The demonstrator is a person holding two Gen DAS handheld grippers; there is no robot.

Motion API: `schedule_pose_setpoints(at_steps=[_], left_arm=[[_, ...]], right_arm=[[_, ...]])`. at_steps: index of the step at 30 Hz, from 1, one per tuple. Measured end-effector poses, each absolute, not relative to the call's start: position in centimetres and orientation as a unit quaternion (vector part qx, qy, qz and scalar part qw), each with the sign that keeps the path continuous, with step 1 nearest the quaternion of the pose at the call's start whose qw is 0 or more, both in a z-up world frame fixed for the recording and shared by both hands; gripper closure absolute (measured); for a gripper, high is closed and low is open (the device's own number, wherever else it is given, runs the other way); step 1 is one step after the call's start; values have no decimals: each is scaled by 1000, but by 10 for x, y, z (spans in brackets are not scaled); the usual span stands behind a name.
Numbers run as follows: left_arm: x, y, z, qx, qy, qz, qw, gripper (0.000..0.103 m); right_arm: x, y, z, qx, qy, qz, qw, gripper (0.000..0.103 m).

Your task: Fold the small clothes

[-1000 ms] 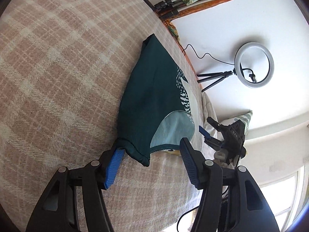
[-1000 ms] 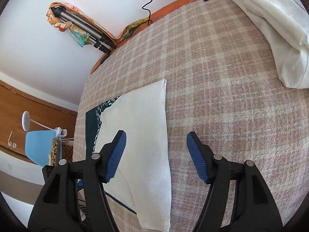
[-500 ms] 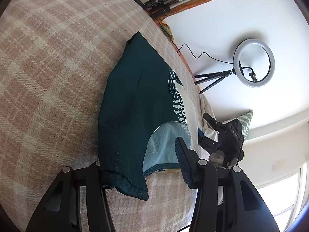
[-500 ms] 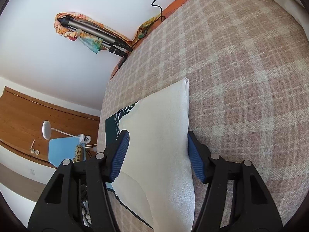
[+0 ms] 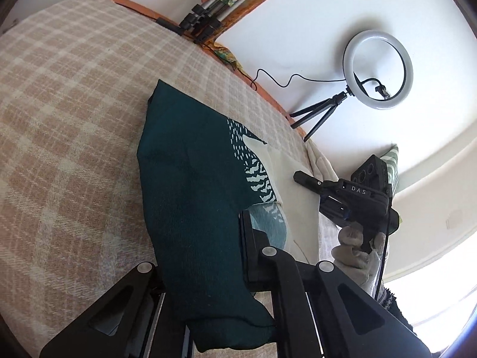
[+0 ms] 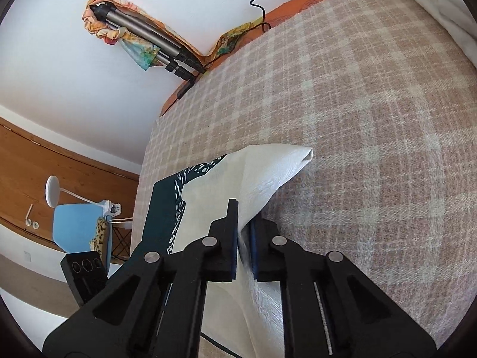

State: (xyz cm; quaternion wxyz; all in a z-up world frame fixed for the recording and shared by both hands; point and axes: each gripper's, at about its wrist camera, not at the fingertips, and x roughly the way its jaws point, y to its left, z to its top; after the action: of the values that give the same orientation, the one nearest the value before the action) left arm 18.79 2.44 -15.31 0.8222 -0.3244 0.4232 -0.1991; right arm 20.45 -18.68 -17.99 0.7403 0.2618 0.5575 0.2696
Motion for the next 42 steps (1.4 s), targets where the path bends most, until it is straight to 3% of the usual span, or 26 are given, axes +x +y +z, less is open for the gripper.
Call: schedule_pose_setpoints(at_steps=[16,42], left_arm=[[199,-27,-110,-277,393,-252,840,99],[308,-255,-51,-157,338,-367,852,99]], right_arm=[[195,-202,-101,182,512,266,797,97],[269,-430,-12,137,431,105,886,97]])
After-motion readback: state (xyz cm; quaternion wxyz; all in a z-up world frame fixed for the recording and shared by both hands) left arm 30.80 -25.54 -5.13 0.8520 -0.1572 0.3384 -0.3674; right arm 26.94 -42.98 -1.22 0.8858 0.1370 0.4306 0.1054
